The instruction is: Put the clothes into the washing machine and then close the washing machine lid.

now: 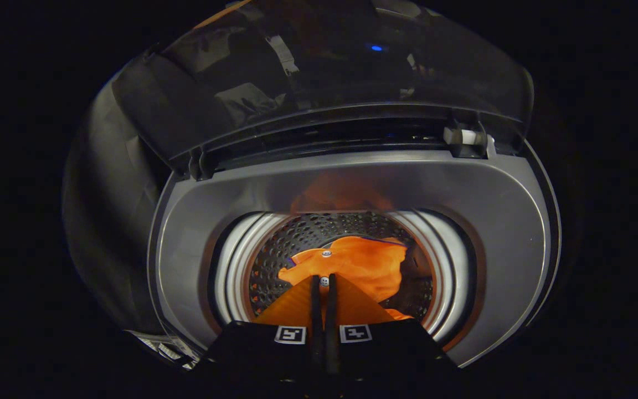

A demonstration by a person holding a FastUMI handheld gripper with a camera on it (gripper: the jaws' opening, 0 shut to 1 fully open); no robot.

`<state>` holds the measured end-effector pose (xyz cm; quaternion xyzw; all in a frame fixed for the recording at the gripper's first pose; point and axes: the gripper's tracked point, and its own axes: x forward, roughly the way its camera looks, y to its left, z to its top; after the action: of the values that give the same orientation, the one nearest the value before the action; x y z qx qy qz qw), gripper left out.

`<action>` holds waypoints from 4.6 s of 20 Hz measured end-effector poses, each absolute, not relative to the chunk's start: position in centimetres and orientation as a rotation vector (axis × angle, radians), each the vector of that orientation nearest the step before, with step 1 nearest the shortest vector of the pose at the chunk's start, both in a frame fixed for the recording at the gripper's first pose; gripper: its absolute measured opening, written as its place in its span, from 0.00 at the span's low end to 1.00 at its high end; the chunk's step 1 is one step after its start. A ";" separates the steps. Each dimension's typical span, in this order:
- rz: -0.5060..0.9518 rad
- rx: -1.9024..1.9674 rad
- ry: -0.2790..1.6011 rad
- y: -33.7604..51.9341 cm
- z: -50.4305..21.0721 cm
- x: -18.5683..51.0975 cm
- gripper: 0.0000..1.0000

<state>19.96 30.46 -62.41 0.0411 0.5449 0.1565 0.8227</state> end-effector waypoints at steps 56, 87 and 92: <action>0.288 -0.003 0.569 33.8 -29.3 34.1 0.99; 0.280 -0.016 0.374 32.9 -30.7 26.7 0.99; 0.279 -0.014 0.335 32.7 -30.9 25.1 0.99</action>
<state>25.10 32.73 -30.93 -0.0068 0.1660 0.1384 0.9763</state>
